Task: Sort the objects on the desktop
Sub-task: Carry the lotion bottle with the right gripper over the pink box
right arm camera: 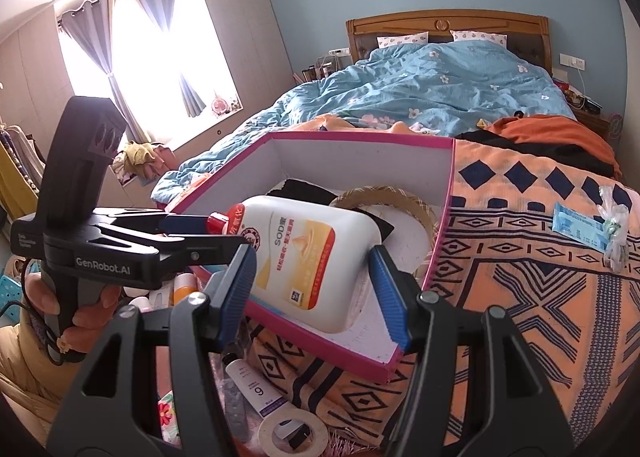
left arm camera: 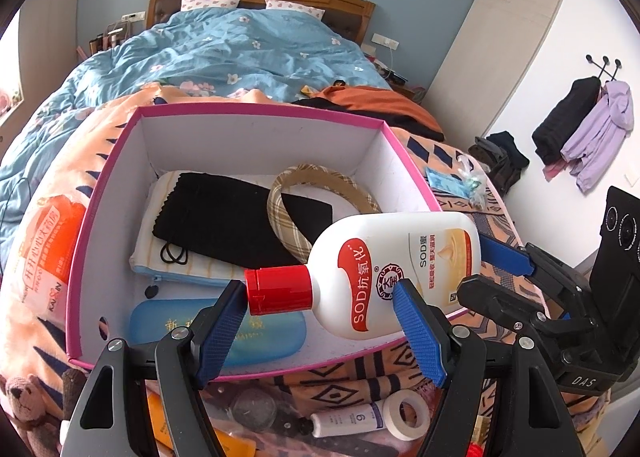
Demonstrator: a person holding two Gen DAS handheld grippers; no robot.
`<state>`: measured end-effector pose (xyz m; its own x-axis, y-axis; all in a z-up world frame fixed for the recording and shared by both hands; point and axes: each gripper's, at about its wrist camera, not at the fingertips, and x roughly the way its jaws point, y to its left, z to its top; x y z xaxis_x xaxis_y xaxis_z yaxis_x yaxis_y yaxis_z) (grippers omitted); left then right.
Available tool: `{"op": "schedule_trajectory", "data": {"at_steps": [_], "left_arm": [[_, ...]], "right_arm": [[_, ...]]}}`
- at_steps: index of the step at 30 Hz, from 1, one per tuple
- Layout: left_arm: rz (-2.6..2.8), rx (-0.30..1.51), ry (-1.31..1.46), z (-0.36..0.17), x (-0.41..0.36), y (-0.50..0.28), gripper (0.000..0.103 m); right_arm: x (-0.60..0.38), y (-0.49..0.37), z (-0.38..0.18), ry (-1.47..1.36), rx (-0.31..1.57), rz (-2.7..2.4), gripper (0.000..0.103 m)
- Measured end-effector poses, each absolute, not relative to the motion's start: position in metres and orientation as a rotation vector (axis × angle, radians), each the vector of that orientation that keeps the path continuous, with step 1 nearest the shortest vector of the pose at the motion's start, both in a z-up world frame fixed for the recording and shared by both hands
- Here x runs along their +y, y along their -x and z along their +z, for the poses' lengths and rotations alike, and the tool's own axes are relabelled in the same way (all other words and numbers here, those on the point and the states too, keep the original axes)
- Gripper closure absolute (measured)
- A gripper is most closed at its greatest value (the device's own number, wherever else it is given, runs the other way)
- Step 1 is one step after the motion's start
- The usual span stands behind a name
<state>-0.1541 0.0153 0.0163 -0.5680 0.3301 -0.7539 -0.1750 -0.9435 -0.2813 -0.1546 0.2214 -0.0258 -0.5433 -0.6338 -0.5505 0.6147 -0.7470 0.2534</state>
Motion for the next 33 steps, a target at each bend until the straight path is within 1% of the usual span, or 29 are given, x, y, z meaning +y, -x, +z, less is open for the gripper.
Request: {"op": "schedule_trajectory", "data": {"at_steps": [33], "left_arm": [[2.518,-0.218,1.345,-0.002,0.018,0.162,0.027]], "right_arm": [[0.218,0.161,-0.044,-0.903,-0.01,-2.266,0.042]]}}
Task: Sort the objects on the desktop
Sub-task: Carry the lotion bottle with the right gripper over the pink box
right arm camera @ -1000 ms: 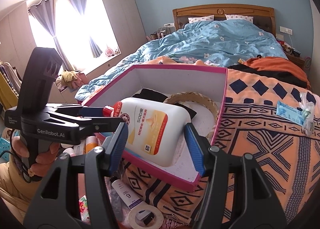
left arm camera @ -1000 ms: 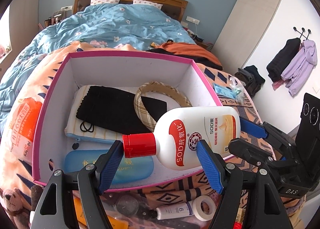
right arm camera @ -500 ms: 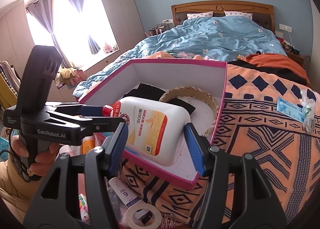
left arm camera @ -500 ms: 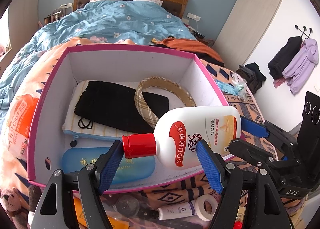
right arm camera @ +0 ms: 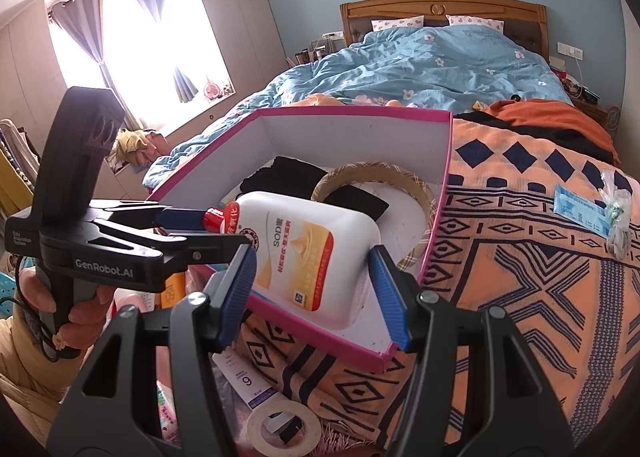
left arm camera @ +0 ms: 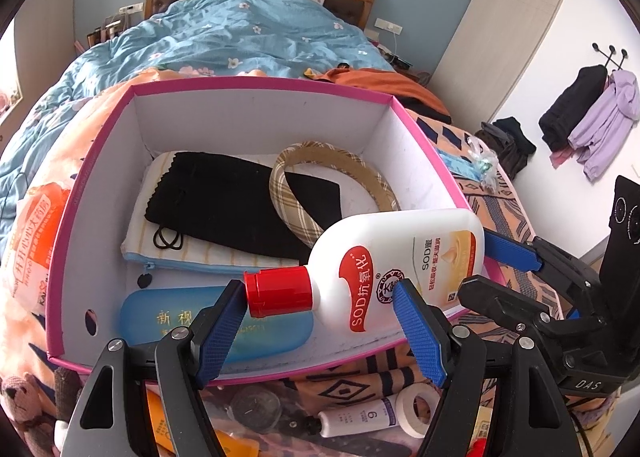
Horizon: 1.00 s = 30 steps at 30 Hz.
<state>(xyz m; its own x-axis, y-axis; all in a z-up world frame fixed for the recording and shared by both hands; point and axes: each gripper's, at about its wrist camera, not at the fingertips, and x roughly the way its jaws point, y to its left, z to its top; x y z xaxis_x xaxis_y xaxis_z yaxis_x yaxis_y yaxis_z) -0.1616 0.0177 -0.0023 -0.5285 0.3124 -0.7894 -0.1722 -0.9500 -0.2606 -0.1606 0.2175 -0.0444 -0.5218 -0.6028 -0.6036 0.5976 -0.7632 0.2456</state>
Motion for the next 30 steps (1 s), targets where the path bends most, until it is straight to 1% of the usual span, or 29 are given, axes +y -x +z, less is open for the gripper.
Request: {"op": "schedule_trajectory", "data": {"at_steps": [30], "left_arm": [[2.522,-0.154,1.369,-0.007,0.0211,0.1617,0.026]], "right_arm": [[0.216,0.1616,-0.0542,-0.941,-0.007,-2.257,0.042]]}}
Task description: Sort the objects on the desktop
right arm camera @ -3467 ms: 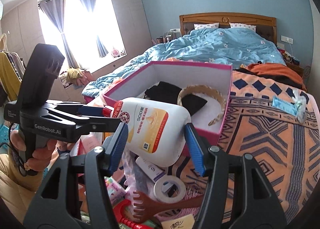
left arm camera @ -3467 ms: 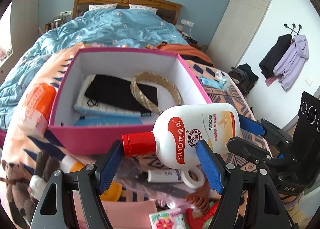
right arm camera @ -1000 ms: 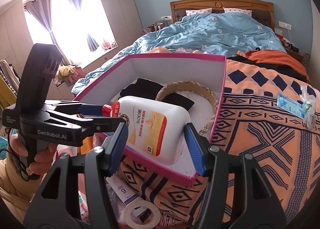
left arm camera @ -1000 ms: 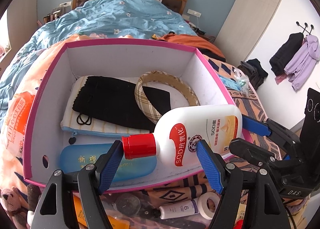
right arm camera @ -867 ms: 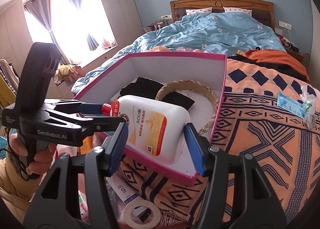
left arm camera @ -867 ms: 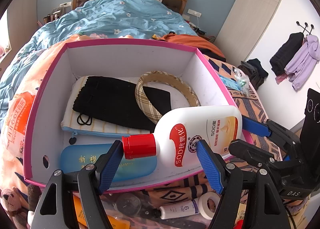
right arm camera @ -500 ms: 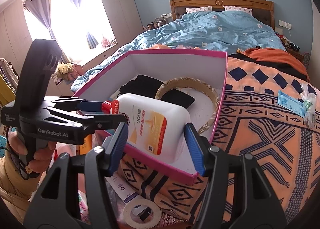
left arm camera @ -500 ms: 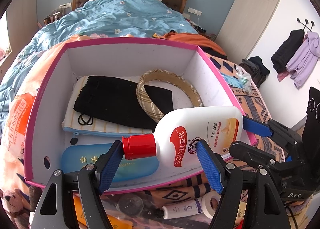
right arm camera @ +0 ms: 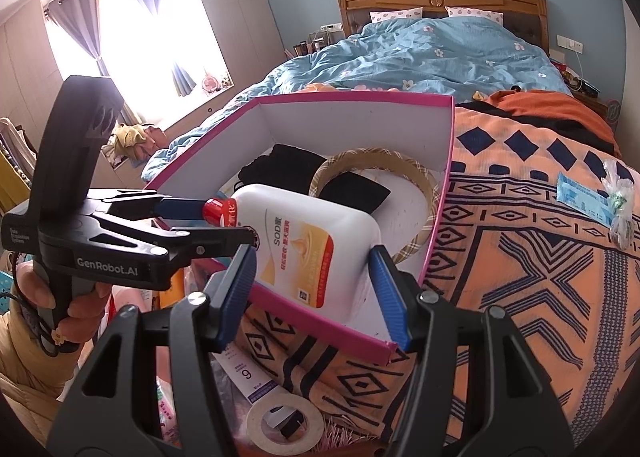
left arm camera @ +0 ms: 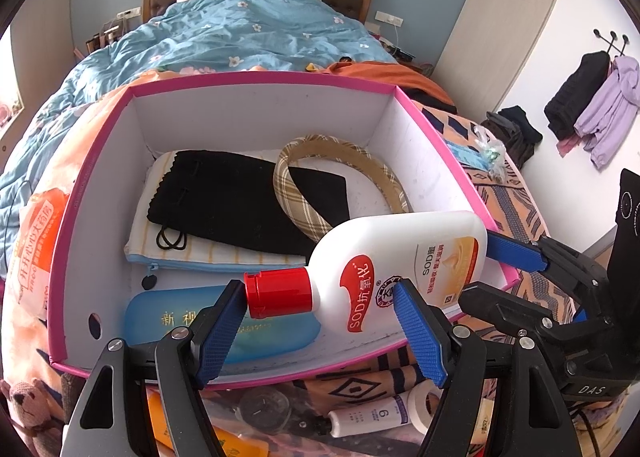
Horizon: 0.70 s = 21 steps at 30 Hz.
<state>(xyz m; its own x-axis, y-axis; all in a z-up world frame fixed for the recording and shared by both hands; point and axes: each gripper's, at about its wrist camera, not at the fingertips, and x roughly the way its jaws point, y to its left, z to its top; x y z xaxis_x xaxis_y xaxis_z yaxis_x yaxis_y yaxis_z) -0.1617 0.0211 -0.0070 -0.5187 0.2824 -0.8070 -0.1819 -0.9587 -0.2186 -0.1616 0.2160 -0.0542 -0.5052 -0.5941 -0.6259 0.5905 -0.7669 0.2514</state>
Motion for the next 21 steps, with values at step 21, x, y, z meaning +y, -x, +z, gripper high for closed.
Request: {"op": "schedule_trajectory", "data": {"at_steps": [21], "left_arm": [[2.479,-0.126,1.448,-0.0106,0.0247,0.1689,0.026]], "right_arm": [[0.2144,0.164,-0.0573,-0.984,0.028,-2.242,0.042]]}}
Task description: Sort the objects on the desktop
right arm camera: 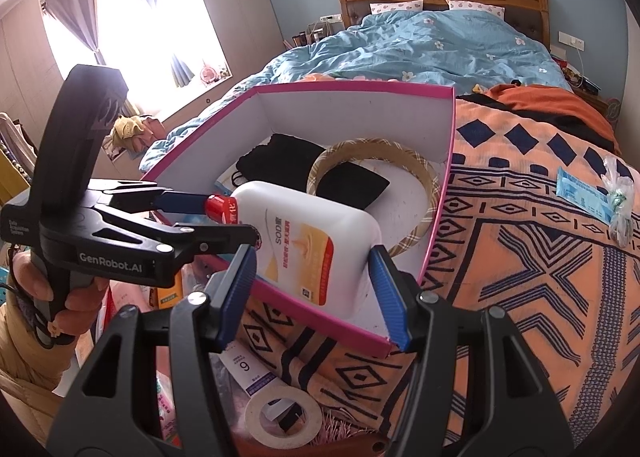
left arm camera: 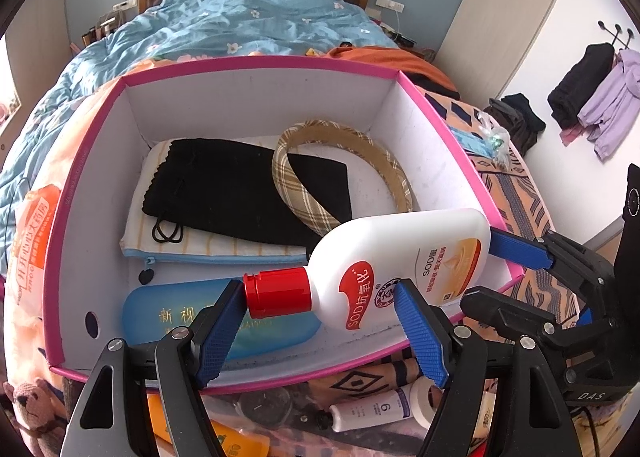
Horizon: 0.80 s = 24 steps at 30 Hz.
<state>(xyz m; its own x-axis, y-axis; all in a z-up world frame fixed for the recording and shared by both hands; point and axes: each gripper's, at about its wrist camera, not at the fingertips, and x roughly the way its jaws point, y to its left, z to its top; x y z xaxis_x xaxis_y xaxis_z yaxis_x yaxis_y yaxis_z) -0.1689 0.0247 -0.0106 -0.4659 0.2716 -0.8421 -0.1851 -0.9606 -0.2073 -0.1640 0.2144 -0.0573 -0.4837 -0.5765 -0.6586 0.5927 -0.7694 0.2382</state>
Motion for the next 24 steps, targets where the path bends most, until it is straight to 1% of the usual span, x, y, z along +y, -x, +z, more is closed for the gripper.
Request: {"op": "schedule_trajectory", "data": {"at_steps": [24], "left_arm": [[2.429,-0.124,1.549,-0.02,0.027,0.181,0.026]], "right_arm": [[0.207,0.171,-0.058,-1.077,0.071,-2.221,0.042]]}}
